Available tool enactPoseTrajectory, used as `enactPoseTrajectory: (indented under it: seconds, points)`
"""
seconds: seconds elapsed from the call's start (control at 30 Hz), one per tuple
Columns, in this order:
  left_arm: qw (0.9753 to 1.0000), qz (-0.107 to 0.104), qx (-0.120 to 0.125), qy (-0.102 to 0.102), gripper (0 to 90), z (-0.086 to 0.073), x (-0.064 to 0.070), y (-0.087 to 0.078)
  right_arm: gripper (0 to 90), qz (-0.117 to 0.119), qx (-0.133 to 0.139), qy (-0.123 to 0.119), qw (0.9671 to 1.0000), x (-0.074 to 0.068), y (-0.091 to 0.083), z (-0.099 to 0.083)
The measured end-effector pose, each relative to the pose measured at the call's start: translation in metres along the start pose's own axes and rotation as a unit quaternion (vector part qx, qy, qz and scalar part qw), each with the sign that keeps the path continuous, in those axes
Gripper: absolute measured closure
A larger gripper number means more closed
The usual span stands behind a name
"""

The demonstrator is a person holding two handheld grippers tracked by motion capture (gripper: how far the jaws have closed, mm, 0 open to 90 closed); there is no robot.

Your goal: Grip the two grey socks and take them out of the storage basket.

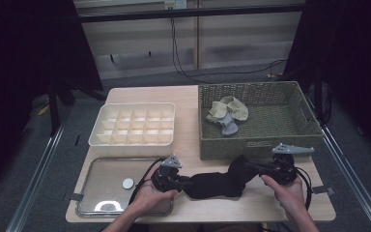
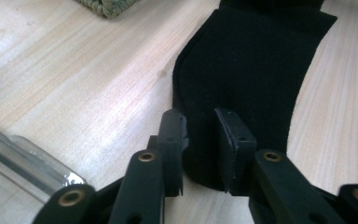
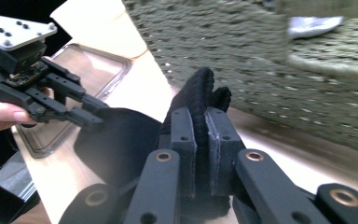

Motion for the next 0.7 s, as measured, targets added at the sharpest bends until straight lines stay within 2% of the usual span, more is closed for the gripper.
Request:
enactPoseTrajectory:
  seconds: [0.47,0.7]
  points:
    - [1.0,0.0,0.002,0.002,74.4,0.002,-0.001,0.003,82.9,0.041,-0.031,-0.027,0.9983,-0.039,0.036,0.013]
    - [1.0,-0.002,0.006,0.001,74.4,0.004,0.0,0.005,82.8,0.057,-0.05,-0.037,0.9964,-0.054,0.062,0.015]
Point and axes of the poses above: each handheld gripper's, and its own axes: y roughly forward along the jaws, z roughly out of its top, x roughly to its right, the point moved 7 cm from there along y, roughly forward along the jaws, and after that the axes turned 4 degrees about -y, right-handed, at the moved point
